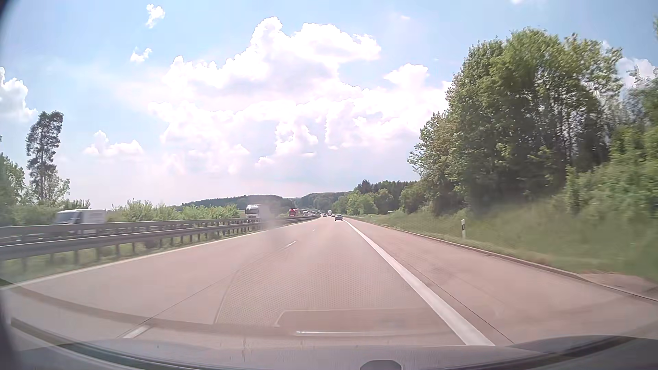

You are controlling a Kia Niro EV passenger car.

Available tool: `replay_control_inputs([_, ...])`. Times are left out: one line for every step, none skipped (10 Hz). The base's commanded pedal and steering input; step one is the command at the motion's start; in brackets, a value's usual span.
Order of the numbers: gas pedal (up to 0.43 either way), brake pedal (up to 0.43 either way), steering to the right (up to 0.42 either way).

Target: Follow the waypoints while adhering to traffic rules and regulations

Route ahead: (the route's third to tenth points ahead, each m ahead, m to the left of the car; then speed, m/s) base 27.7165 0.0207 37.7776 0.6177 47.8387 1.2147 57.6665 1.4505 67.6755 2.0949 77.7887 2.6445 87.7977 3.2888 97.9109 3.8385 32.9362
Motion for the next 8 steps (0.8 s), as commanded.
replay_control_inputs([0.197,0.000,-0.006])
replay_control_inputs([0.197,0.000,-0.005])
replay_control_inputs([0.197,0.000,-0.004])
replay_control_inputs([0.197,0.000,-0.003])
replay_control_inputs([0.197,0.000,-0.003])
replay_control_inputs([0.197,0.000,-0.003])
replay_control_inputs([0.197,0.000,-0.005])
replay_control_inputs([0.197,0.000,-0.006])
